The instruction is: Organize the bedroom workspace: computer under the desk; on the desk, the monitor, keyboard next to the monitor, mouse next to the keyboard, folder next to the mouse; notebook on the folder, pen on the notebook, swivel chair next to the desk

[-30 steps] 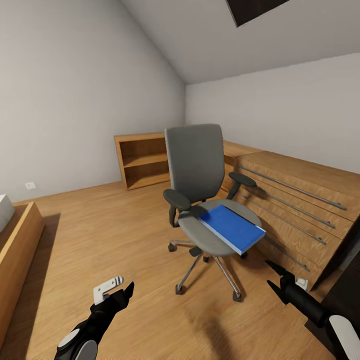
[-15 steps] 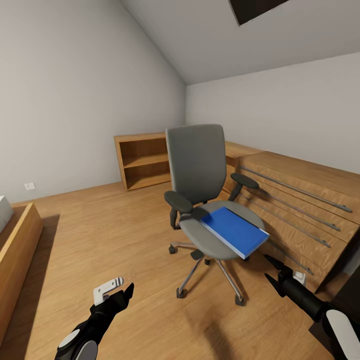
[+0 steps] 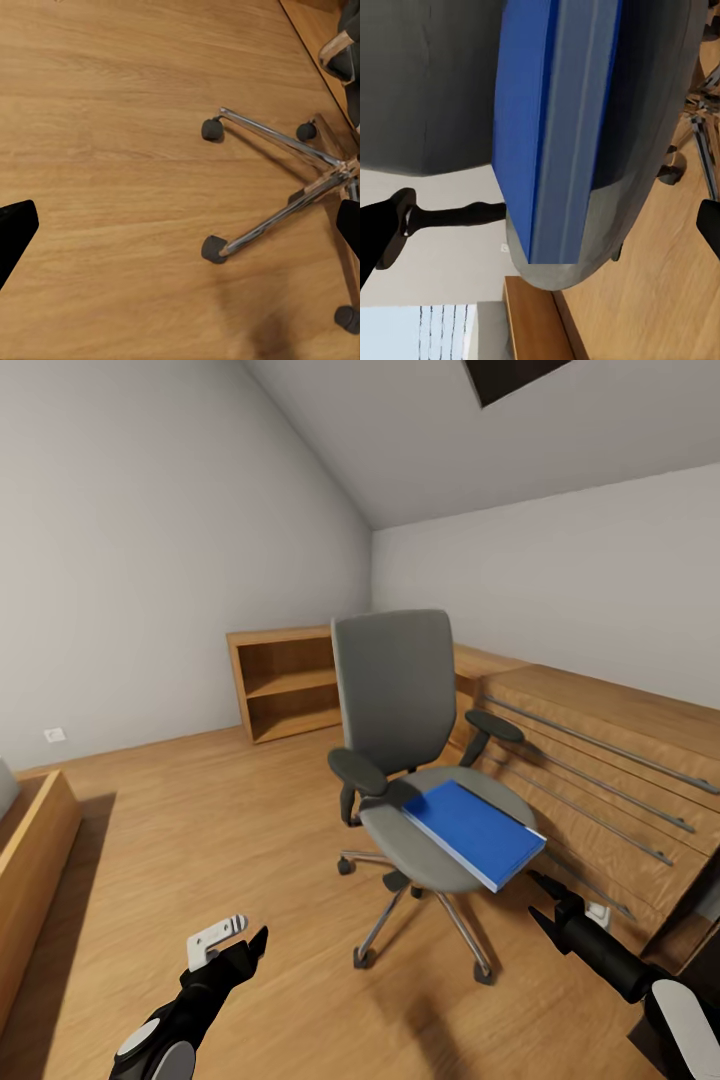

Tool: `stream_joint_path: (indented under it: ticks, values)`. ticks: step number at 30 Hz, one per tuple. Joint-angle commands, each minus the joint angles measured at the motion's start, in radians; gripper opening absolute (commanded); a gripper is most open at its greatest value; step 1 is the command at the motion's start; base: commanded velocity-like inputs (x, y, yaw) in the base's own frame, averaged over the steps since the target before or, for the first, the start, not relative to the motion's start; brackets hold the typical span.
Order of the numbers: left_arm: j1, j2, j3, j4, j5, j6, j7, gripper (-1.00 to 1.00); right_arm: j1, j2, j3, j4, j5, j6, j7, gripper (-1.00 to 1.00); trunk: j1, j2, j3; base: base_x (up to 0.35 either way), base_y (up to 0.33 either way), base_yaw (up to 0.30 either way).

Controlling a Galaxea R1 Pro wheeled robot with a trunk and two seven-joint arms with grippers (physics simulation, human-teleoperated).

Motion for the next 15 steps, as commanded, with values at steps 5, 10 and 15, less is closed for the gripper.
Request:
stream_joint_path:
  ticks: [5,10,15]
  values:
    - [-0.001,0.001,-0.002,0.000,0.011,0.002,0.009,1.00,-0.001,-0.001,-0.002,0.000,0.001,0.006,0.003,1.00,0.000,0.000,-0.001,0.134,0.000,0.000]
    - [-0.001,0.001,-0.002,0.000,0.011,0.002,0.009,1.00,-0.001,-0.001,-0.002,0.000,0.001,0.006,0.003,1.00,0.000,0.000,-0.001,0.023,0.000,0.000]
    - [-0.001,0.001,-0.002,0.000,0.011,0.002,0.009,1.00,-0.001,-0.001,-0.002,0.000,0.002,0.006,0.002,1.00,0.000,0.000,-0.001,0.113,0.000,0.000]
